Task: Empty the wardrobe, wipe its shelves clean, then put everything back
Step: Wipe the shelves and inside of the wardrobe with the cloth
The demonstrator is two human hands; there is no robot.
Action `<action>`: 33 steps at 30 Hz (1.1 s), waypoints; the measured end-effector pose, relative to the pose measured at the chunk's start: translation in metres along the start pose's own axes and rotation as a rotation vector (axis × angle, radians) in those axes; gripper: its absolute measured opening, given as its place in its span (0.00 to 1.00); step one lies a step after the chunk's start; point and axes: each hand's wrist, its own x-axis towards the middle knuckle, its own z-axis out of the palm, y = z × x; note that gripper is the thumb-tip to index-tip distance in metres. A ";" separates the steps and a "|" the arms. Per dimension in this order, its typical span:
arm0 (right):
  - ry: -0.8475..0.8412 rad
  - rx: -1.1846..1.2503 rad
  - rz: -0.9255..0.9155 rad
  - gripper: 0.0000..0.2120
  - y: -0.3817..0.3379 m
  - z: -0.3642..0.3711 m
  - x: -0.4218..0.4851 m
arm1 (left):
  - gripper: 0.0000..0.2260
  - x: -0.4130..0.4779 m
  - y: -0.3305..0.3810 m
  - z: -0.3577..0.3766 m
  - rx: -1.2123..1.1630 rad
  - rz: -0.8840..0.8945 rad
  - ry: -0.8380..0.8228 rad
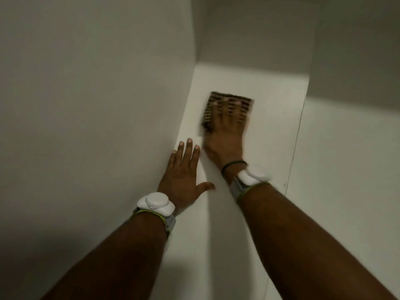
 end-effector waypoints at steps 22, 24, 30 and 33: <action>0.028 -0.065 0.229 0.35 0.031 -0.011 -0.100 | 0.52 -0.090 0.012 0.026 -0.040 -0.127 -0.222; -0.062 0.010 0.008 0.37 -0.010 0.002 -0.093 | 0.51 -0.094 0.013 0.030 -0.041 -0.141 -0.222; -0.249 -0.046 -0.350 0.33 -0.035 0.015 -0.084 | 0.49 -0.100 0.009 0.034 -0.063 -0.127 -0.187; -0.214 -0.062 -0.404 0.32 0.010 -0.001 -0.107 | 0.49 -0.108 -0.002 0.026 -0.056 -0.058 -0.249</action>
